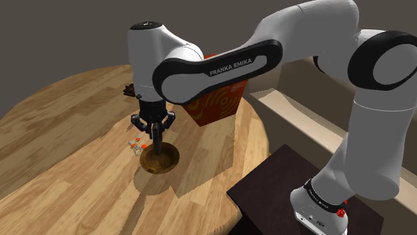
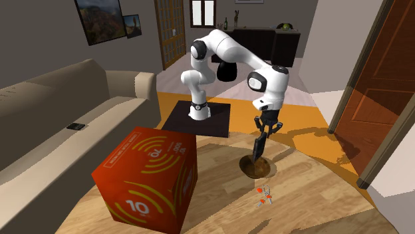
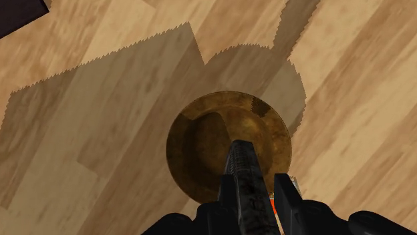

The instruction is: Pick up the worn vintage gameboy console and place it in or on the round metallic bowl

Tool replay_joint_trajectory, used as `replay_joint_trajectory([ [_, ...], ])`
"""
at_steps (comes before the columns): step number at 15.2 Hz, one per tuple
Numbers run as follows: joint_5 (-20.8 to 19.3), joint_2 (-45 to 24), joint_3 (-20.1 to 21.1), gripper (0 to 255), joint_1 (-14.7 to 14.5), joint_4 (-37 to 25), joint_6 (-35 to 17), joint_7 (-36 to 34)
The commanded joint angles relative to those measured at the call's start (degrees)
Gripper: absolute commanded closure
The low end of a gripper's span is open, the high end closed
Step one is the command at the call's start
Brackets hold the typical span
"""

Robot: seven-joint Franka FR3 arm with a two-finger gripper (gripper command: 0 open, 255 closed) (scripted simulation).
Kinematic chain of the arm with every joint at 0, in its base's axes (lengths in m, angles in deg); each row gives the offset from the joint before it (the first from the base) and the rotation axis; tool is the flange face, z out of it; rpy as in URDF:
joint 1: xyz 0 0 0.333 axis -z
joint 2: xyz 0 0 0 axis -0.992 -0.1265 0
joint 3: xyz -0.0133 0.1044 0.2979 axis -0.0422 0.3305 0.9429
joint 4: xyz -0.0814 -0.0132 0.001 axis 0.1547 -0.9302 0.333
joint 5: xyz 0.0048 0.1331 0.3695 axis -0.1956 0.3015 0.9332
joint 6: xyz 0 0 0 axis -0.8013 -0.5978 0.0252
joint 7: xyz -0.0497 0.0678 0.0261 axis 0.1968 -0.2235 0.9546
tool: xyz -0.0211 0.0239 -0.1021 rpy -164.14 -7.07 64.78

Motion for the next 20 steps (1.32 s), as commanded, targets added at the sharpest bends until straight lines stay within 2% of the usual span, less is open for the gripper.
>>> replay_joint_trajectory([
  [1, -0.4, -0.7, -0.2, 255, -0.1, 0.6, -1.3, -0.3],
  [10, -2.1, -3.7, -1.1, 255, -0.6, 3.6, -6.9, -1.4],
  [18, -2.1, -3.7, -1.1, 255, -0.6, 3.6, -6.9, -1.4],
  [19, -2.1, -3.7, -1.1, 0, -0.6, 3.6, -6.9, -1.4],
  [20, -2.1, -3.7, -1.1, 0, -0.6, 3.6, -6.9, -1.4],
])
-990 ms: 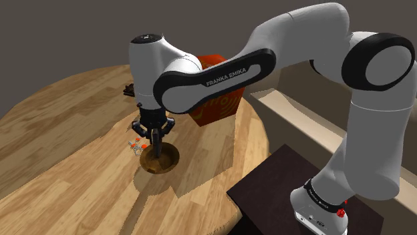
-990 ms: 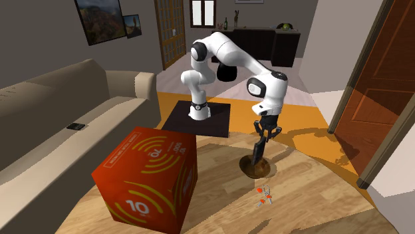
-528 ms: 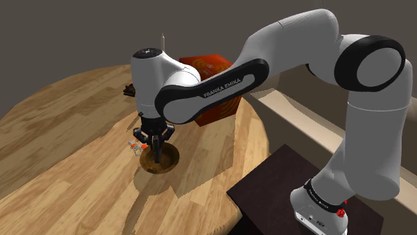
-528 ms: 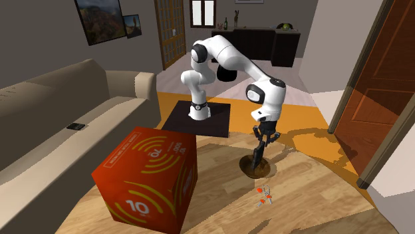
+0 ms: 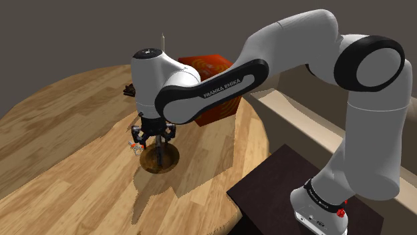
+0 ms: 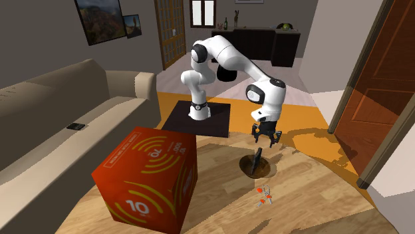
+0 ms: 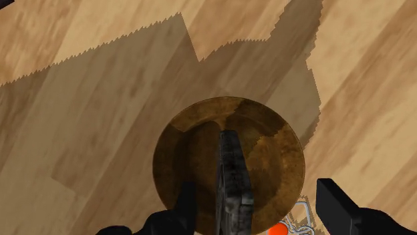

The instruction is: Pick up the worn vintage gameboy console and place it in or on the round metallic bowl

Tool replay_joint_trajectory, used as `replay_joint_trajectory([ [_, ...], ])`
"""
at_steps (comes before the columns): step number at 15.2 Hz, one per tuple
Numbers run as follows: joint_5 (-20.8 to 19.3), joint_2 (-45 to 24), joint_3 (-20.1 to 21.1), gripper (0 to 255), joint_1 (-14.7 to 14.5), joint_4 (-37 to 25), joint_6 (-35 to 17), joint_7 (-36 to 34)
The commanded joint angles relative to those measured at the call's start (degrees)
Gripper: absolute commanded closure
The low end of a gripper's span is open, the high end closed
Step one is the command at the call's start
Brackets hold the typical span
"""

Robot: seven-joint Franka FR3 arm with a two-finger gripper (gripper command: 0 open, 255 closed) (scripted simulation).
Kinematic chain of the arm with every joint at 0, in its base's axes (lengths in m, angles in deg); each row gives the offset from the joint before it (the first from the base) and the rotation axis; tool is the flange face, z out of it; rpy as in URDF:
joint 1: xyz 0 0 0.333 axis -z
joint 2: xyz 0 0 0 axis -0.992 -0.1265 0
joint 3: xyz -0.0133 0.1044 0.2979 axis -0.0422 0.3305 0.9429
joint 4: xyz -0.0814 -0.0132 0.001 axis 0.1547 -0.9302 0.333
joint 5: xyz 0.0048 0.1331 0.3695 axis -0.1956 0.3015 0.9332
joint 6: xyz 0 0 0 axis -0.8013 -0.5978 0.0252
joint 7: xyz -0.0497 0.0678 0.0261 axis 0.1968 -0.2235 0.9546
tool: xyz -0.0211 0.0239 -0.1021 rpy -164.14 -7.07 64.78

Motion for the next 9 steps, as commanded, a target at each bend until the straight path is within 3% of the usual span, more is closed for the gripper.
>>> replay_joint_trajectory([
  [1, 0.0, 0.0, 0.0, 0, 0.0, 0.0, 0.0, 0.0],
  [4, 0.0, 0.0, 0.0, 0, 0.0, 0.0, 0.0, 0.0],
  [9, 1.7, 2.9, 1.0, 0, 0.4, -3.3, 5.9, 1.1],
])
